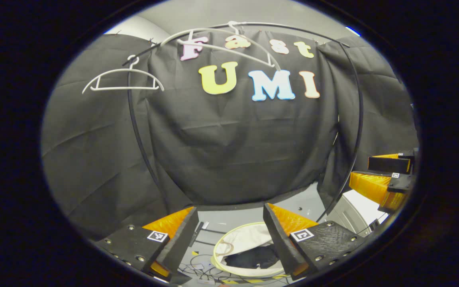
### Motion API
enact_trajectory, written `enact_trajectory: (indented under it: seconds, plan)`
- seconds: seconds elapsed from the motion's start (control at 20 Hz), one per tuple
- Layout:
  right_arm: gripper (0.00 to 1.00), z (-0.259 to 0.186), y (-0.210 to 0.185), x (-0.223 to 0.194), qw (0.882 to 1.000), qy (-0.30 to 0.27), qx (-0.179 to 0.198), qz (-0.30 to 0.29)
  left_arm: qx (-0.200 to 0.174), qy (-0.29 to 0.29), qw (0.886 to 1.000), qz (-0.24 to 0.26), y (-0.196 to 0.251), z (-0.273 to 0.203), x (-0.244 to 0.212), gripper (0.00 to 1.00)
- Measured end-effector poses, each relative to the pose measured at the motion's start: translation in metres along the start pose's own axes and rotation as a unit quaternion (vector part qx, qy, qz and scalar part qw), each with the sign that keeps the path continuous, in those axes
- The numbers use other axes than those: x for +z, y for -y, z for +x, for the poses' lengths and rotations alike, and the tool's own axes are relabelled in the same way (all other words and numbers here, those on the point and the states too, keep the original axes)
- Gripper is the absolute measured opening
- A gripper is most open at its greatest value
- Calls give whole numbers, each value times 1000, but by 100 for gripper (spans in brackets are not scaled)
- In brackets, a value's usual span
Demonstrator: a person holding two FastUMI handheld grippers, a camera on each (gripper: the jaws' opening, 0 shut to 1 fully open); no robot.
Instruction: Grasp the clothes on the hanger with both hands and then place them into the laundry hamper below.
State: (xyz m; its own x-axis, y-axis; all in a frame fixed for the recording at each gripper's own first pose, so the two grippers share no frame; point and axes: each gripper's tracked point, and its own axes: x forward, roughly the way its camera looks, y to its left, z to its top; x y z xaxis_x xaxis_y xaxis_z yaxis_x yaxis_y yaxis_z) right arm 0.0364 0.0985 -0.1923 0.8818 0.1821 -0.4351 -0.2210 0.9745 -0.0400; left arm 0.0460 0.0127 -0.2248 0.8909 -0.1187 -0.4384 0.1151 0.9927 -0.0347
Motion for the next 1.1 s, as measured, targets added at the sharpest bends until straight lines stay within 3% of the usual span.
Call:
enact_trajectory:
  seconds: [0.65,1.1]
  plan:
    - [98,-122,78,63,994,99,-42,5,-4,113,994,10,51,-115,97,95]
    - [97,-187,110,95,986,148,-72,23,-4,181,984,9,48,-178,157,94]
